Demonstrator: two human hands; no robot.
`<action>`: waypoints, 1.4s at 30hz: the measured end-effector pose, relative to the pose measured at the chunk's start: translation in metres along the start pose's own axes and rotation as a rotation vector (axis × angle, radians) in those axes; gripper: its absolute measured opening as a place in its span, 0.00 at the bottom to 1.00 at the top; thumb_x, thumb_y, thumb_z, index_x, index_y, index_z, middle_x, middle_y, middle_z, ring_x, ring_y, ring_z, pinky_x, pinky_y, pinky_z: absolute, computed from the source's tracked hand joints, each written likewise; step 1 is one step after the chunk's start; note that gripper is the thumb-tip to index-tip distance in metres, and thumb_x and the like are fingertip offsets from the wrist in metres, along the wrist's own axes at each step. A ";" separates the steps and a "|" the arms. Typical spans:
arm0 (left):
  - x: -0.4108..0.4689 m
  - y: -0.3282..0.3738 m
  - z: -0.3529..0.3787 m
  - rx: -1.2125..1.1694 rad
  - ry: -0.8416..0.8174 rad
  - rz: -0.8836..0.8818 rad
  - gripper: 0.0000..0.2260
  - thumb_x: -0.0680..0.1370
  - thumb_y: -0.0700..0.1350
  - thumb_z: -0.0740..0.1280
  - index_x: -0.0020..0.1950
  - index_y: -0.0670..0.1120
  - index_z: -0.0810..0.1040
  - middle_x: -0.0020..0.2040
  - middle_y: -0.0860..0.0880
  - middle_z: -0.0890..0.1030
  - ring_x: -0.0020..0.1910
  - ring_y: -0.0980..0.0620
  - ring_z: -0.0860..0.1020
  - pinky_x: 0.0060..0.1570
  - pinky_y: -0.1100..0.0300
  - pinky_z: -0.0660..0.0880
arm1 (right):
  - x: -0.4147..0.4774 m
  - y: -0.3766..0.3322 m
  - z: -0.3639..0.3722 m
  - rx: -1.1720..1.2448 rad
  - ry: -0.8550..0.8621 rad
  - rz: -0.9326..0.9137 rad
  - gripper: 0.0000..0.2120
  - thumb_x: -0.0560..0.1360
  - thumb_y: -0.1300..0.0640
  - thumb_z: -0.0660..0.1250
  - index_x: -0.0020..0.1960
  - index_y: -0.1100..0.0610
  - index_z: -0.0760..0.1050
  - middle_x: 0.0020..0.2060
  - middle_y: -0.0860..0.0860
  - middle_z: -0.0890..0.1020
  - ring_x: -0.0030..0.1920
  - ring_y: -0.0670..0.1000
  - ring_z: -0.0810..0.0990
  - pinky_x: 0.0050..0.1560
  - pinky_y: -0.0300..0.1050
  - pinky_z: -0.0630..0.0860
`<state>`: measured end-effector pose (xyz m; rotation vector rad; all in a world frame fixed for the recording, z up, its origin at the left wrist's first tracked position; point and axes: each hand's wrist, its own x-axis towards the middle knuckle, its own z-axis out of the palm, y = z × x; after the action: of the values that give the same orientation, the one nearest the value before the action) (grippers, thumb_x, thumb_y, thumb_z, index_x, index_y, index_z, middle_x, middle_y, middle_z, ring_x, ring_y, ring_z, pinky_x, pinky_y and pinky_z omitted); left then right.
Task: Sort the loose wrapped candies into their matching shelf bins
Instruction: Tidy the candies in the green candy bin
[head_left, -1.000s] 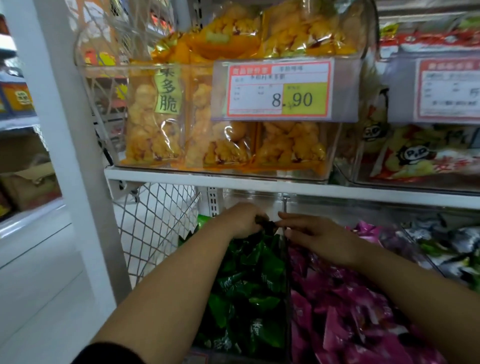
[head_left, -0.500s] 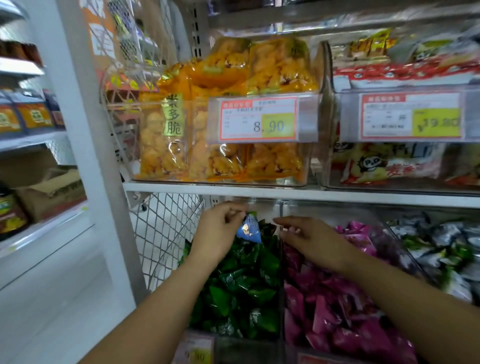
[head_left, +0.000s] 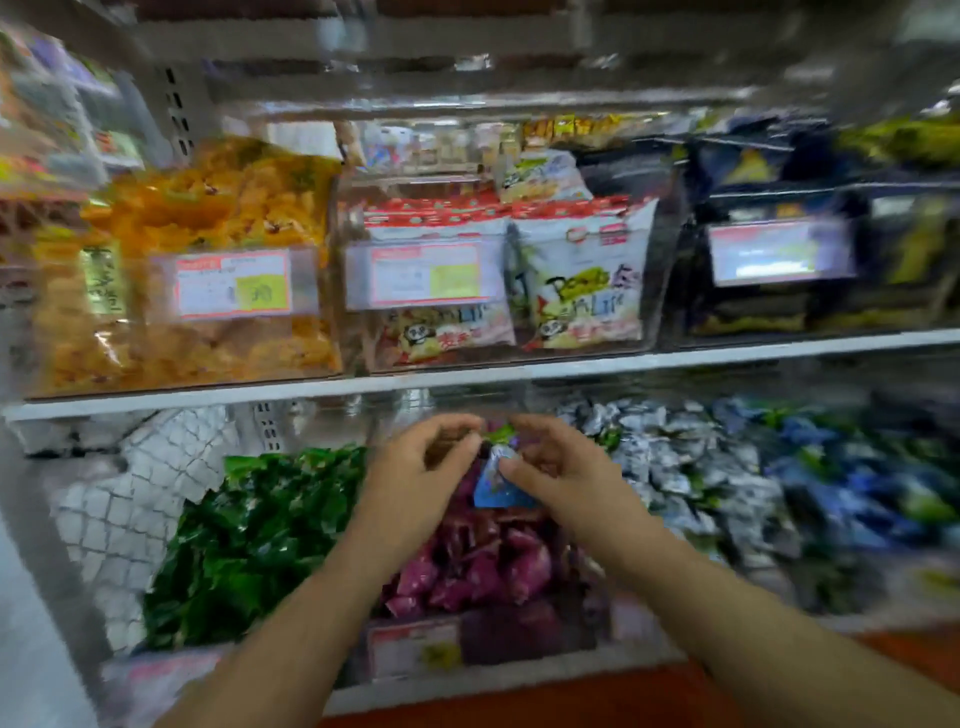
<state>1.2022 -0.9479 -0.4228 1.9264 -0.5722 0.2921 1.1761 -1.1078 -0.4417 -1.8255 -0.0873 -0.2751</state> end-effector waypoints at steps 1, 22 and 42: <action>0.004 0.007 0.013 0.000 -0.043 0.008 0.06 0.79 0.46 0.64 0.50 0.57 0.77 0.46 0.63 0.79 0.42 0.73 0.75 0.42 0.78 0.69 | -0.006 0.003 -0.019 -0.029 0.033 0.001 0.21 0.75 0.51 0.68 0.67 0.48 0.69 0.50 0.48 0.80 0.49 0.44 0.79 0.42 0.34 0.75; 0.047 0.018 0.144 0.234 -0.320 0.033 0.09 0.81 0.44 0.62 0.51 0.59 0.75 0.52 0.63 0.71 0.51 0.64 0.68 0.42 0.76 0.63 | -0.025 0.057 -0.239 -0.655 0.401 0.161 0.18 0.81 0.61 0.57 0.70 0.54 0.69 0.61 0.51 0.76 0.54 0.60 0.78 0.49 0.48 0.76; -0.018 -0.066 -0.078 0.347 -0.057 -0.074 0.07 0.80 0.45 0.63 0.53 0.56 0.78 0.47 0.67 0.74 0.43 0.76 0.69 0.40 0.83 0.65 | 0.044 -0.003 0.054 -0.723 -0.306 -0.276 0.14 0.82 0.58 0.57 0.64 0.53 0.75 0.63 0.51 0.77 0.53 0.50 0.77 0.45 0.30 0.69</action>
<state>1.2252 -0.8509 -0.4504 2.2917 -0.5110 0.3053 1.2258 -1.0590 -0.4414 -2.5697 -0.5117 -0.2322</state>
